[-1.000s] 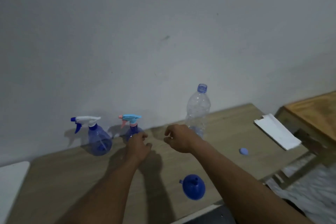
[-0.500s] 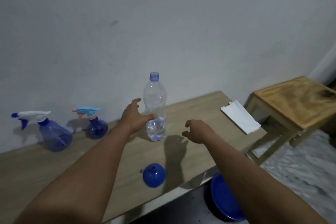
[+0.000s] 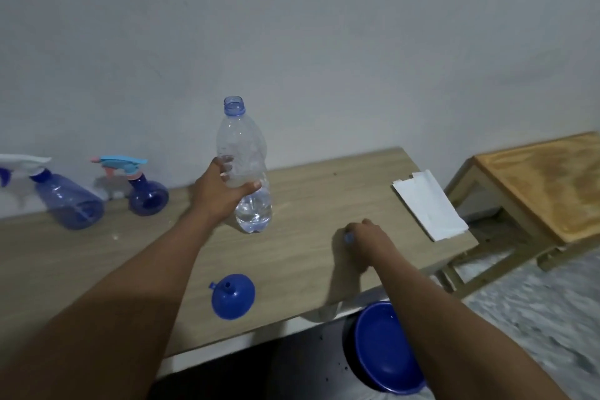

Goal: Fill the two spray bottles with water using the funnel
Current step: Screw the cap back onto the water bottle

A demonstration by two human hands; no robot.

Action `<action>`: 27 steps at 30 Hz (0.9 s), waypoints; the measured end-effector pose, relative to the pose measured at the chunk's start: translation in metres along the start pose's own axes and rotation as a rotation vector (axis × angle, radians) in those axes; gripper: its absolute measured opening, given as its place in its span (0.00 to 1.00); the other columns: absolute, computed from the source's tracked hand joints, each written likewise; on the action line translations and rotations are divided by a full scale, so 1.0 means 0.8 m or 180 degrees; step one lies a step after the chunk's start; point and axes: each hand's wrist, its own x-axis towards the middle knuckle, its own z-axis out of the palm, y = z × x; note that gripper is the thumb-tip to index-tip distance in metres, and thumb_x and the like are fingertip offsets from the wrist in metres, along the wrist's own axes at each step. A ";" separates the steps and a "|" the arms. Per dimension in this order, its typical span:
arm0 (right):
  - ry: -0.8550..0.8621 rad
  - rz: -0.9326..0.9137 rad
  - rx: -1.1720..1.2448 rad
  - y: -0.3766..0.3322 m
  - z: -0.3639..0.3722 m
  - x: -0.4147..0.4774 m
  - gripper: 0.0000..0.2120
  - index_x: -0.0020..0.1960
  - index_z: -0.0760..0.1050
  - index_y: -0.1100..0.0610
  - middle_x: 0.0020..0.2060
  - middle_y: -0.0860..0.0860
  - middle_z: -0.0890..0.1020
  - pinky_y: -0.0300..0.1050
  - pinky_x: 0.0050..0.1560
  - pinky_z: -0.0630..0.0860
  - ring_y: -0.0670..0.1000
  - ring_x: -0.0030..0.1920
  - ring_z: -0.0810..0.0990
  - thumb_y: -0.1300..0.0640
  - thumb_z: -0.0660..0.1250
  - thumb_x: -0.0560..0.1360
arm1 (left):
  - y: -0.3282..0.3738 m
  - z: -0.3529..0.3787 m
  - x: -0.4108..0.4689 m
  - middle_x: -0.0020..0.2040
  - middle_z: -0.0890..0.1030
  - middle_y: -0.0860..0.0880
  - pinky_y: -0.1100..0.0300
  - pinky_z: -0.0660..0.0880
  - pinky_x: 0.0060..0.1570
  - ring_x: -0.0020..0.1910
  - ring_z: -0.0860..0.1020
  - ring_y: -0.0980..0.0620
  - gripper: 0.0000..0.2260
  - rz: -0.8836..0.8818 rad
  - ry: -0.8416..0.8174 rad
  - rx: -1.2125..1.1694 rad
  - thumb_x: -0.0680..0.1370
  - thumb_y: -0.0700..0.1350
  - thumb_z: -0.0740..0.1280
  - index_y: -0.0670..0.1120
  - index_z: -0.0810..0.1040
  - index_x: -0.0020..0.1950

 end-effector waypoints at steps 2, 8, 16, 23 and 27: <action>0.0034 -0.0183 -0.0046 0.000 -0.002 0.000 0.14 0.64 0.76 0.57 0.60 0.58 0.75 0.54 0.61 0.74 0.60 0.60 0.77 0.56 0.62 0.81 | 0.001 0.000 -0.002 0.57 0.77 0.54 0.74 0.68 0.43 0.53 0.77 0.55 0.34 -0.0007 0.0034 -0.0016 0.64 0.50 0.82 0.50 0.72 0.66; 0.0201 -0.0792 0.0001 -0.039 -0.057 -0.011 0.13 0.57 0.80 0.62 0.56 0.61 0.82 0.47 0.56 0.74 0.61 0.59 0.79 0.57 0.66 0.76 | 0.014 -0.003 -0.008 0.59 0.75 0.55 0.64 0.72 0.52 0.55 0.76 0.54 0.40 -0.0067 0.0129 -0.0155 0.63 0.50 0.82 0.52 0.67 0.71; 0.0861 -0.1680 0.0450 -0.148 -0.205 -0.038 0.15 0.63 0.79 0.59 0.58 0.54 0.83 0.37 0.50 0.69 0.55 0.56 0.80 0.57 0.65 0.78 | 0.039 -0.008 -0.014 0.63 0.76 0.49 0.55 0.75 0.59 0.56 0.76 0.50 0.39 -0.0209 0.0214 -0.0294 0.63 0.44 0.83 0.49 0.68 0.69; 0.1315 -0.2240 0.0561 -0.233 -0.291 -0.067 0.15 0.62 0.81 0.59 0.59 0.53 0.82 0.40 0.53 0.71 0.54 0.58 0.80 0.58 0.62 0.80 | 0.047 -0.005 -0.018 0.64 0.77 0.48 0.53 0.74 0.62 0.60 0.77 0.45 0.36 -0.0318 0.0203 -0.0198 0.65 0.42 0.81 0.47 0.68 0.69; 0.1068 -0.2361 0.0298 -0.265 -0.297 -0.069 0.17 0.67 0.78 0.56 0.64 0.52 0.81 0.40 0.57 0.71 0.54 0.61 0.80 0.58 0.64 0.79 | 0.047 -0.003 -0.018 0.58 0.78 0.50 0.59 0.73 0.55 0.55 0.77 0.49 0.33 -0.0356 0.0216 -0.0197 0.65 0.40 0.81 0.46 0.71 0.66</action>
